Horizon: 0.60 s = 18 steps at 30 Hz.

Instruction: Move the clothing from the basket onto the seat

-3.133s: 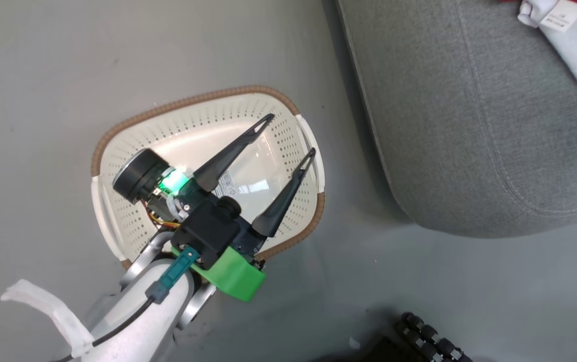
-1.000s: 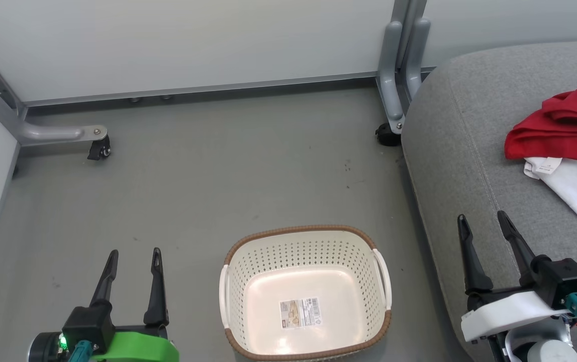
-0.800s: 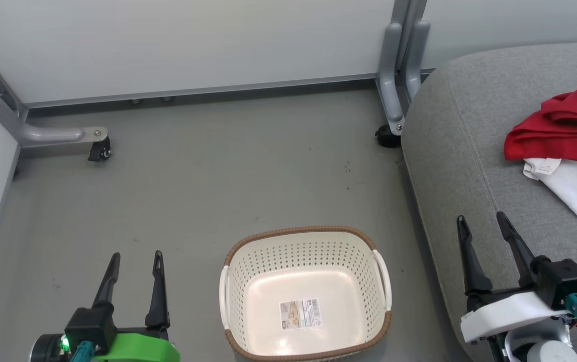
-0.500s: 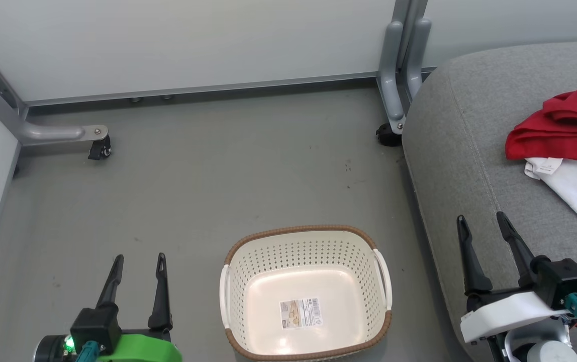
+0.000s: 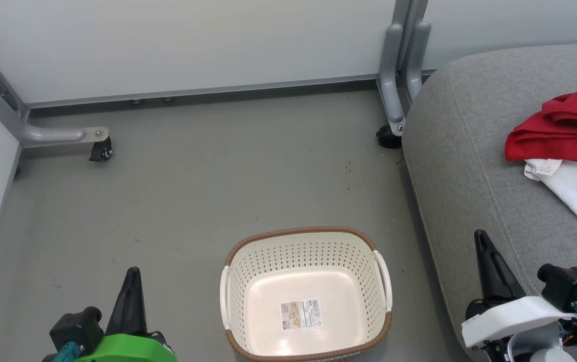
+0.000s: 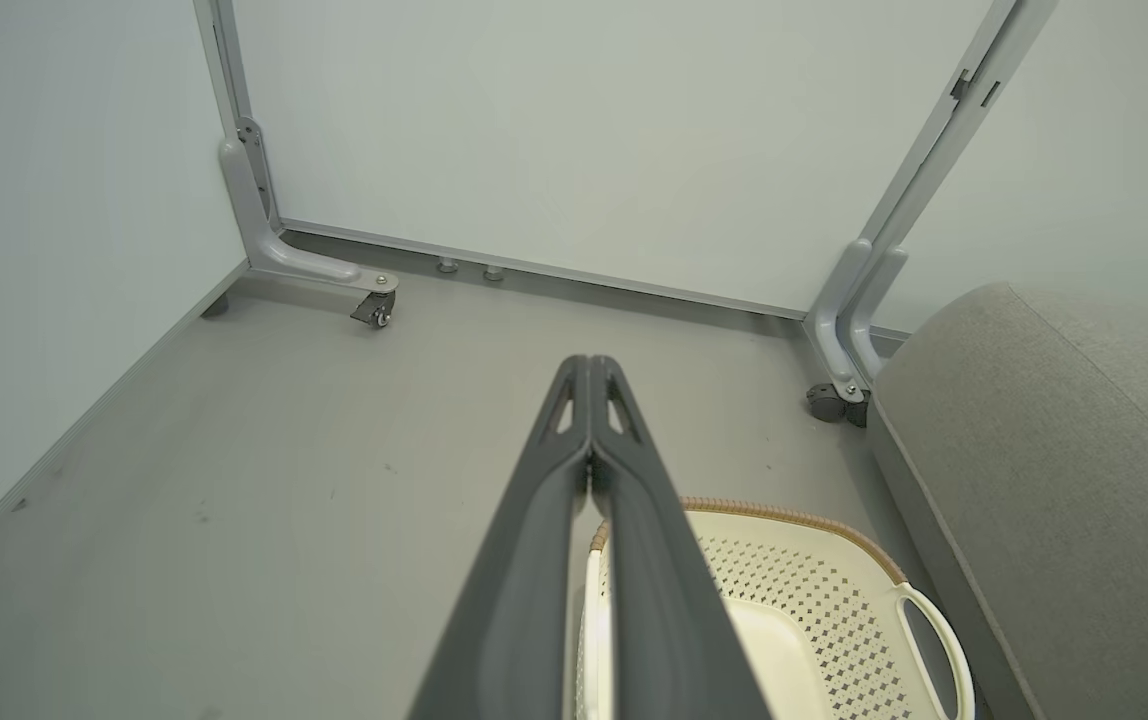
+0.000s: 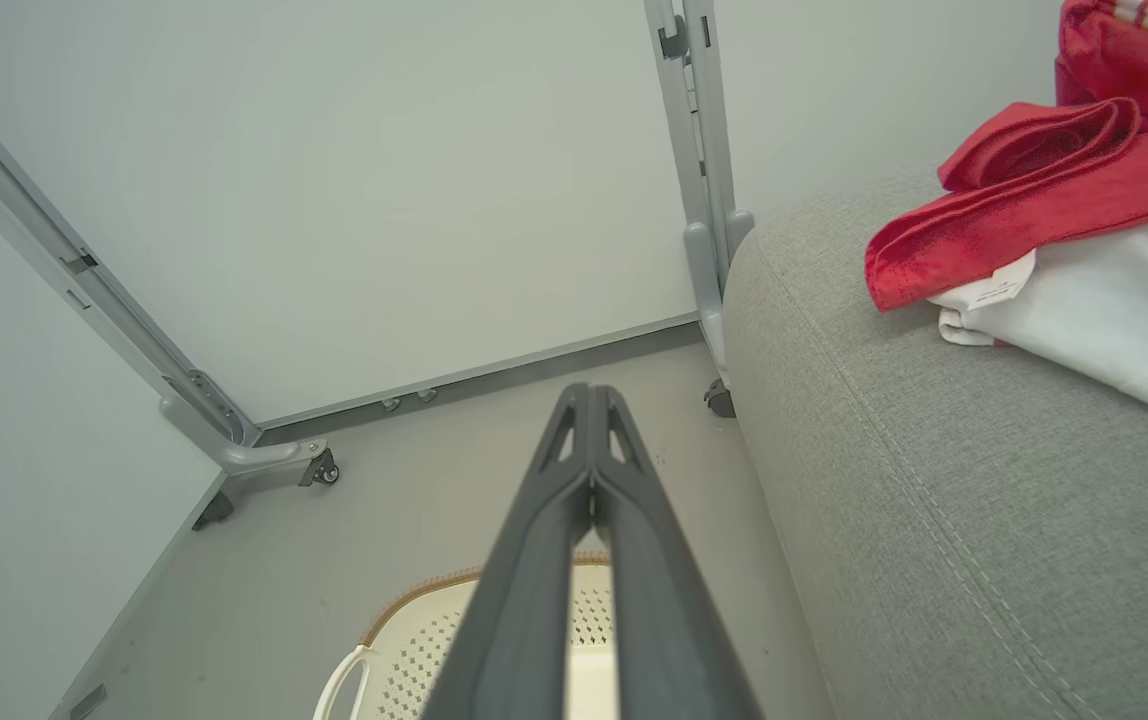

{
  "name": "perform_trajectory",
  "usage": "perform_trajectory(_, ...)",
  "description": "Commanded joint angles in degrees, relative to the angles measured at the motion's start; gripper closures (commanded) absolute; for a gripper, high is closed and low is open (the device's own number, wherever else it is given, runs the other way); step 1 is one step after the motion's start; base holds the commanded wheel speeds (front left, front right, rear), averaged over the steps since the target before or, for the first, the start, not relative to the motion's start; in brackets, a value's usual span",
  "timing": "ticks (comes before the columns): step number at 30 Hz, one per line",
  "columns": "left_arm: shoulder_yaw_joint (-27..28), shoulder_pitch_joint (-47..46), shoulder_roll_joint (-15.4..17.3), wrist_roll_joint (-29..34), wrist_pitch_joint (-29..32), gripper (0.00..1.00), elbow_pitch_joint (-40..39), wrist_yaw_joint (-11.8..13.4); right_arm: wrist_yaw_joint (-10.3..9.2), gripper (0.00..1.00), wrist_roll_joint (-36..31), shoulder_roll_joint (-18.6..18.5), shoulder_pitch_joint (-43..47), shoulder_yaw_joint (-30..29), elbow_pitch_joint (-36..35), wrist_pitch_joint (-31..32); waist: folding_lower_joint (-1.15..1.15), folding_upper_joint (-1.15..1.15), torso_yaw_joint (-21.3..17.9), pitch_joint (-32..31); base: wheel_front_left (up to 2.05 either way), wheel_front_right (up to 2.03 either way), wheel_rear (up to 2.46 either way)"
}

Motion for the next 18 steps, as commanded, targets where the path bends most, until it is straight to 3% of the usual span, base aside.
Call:
perform_trajectory(1,0.6,-1.4,0.2,-2.8,0.6,1.00,-0.7,-0.4,-0.01,1.00,3.1,-0.6,-1.6,0.1,-0.4,0.4,0.00,0.00,0.0,-0.1,0.00,0.00,0.00)
perform_trajectory(18,2.5,-3.0,0.1,-19.0,4.7,1.00,-0.5,-1.5,-0.02,1.00,20.2,-1.4,-3.4,-0.1,2.2,2.5,0.00,0.00,0.1,-0.6,0.00,0.00,0.00)
